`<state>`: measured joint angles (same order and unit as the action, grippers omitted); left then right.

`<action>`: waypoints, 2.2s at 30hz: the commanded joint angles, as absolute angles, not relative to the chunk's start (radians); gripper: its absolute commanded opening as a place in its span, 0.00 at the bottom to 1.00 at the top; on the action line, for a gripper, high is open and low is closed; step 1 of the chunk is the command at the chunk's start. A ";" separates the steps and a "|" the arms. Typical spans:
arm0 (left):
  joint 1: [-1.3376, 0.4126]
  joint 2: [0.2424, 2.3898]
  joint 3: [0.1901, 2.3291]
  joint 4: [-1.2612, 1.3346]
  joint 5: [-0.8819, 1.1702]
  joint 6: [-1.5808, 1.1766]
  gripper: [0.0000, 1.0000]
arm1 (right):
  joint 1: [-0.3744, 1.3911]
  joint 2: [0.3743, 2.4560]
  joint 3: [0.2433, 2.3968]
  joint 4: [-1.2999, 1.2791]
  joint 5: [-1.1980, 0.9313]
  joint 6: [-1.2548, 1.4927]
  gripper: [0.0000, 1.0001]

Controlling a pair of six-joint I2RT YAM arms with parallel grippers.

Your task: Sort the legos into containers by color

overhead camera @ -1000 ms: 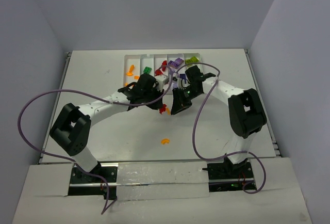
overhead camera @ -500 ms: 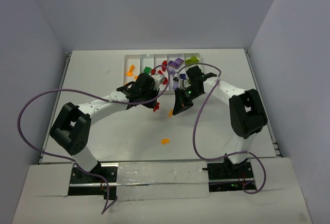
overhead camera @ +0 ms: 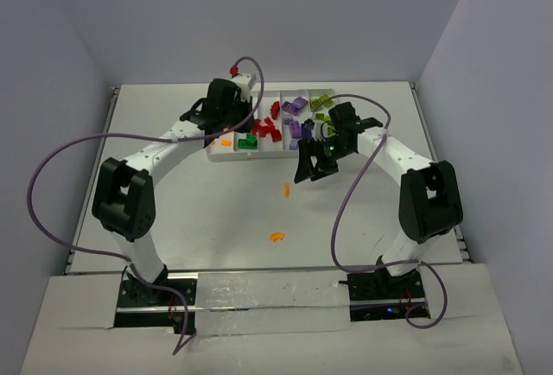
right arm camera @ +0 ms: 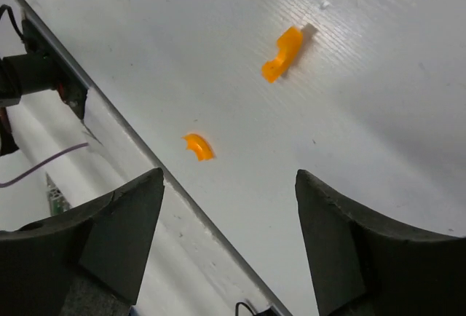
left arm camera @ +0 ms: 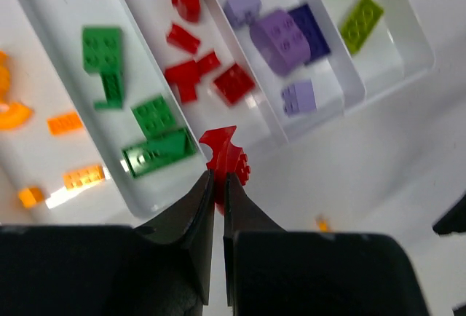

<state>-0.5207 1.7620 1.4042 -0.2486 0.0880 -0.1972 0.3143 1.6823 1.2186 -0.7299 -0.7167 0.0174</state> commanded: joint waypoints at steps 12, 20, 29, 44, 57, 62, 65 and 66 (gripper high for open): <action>-0.427 2.156 1.796 -0.195 0.372 -0.213 0.03 | 0.261 1.581 1.252 -0.785 -0.598 -0.050 0.91; -0.422 2.207 1.820 -0.207 0.346 -0.217 0.30 | 0.244 1.593 1.276 -0.802 -0.570 -0.045 0.91; -0.421 2.087 1.791 -0.280 0.432 -0.153 0.66 | 0.239 1.575 1.280 -0.804 -0.517 -0.032 0.92; -0.810 1.761 1.261 -0.460 0.144 -0.281 0.66 | 0.074 1.580 1.235 -0.785 -0.322 0.067 1.00; -0.904 1.949 1.407 -0.476 -0.086 -0.389 0.65 | 0.067 1.582 1.233 -0.788 -0.351 0.068 1.00; -0.904 2.000 1.449 -0.474 -0.094 -0.396 0.62 | 0.069 1.591 1.233 -0.789 -0.362 0.065 1.00; -0.902 2.031 1.466 -0.461 -0.122 -0.379 0.60 | 0.069 1.594 1.232 -0.790 -0.369 0.063 1.00; -0.902 2.040 1.472 -0.460 -0.123 -0.376 0.60 | 0.069 1.594 1.232 -0.790 -0.371 0.063 1.00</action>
